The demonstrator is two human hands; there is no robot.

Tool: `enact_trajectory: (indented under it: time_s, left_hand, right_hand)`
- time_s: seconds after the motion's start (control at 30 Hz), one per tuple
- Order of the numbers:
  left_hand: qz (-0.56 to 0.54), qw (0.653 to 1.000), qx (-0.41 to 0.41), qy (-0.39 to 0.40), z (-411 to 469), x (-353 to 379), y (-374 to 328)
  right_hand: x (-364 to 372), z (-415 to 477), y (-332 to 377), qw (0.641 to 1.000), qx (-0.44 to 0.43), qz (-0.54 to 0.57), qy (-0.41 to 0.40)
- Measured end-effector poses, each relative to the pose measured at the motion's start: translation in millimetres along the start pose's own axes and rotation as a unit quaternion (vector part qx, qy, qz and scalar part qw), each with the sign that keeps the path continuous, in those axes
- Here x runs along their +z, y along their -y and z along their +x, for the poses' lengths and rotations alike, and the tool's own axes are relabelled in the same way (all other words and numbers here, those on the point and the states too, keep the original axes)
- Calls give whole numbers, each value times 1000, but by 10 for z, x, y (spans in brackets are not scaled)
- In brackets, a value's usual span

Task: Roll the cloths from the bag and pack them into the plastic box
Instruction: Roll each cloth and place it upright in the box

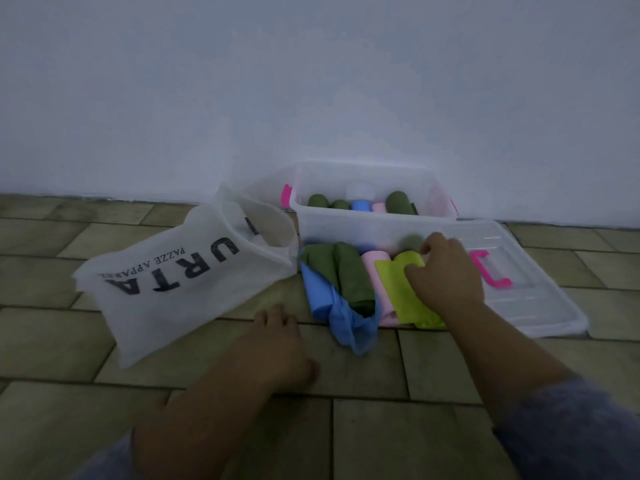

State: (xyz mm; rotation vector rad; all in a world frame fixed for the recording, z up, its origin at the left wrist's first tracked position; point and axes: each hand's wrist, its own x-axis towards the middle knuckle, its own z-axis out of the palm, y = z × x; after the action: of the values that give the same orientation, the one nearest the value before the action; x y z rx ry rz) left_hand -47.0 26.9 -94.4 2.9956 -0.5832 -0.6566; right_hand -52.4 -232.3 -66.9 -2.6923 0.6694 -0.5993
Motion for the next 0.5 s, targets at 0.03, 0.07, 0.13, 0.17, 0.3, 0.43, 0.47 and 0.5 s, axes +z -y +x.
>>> enact_trajectory:
  time_s: [0.03,0.07,0.13,0.17,0.3,0.43,0.47,0.5]
  left_hand:
    - [11,1000,1,10,-14,39,-6]
    - [18,1000,4,13,-20,52,-15]
    - [28,999,5,18,-36,25,-37]
    - [31,999,5,19,-41,5,-48]
    - [38,999,5,25,-76,-12,-49]
    - [22,1000,-2,1,-76,23,-31]
    - [16,1000,-4,-5,-70,36,-12]
    - [17,1000,0,-5,-83,47,7]
  right_hand:
    - [56,-30,-38,997,33,-12,69]
    - [91,-44,-64,992,59,2,113]
    - [112,-41,-75,982,104,69,139]
    - [111,-21,-73,977,123,85,149]
    - [24,31,-78,938,220,93,252]
    - [-166,-37,1,946,220,167,167]
    - [-215,-72,72,956,184,188,127]
    - [-263,-130,167,964,140,208,88]
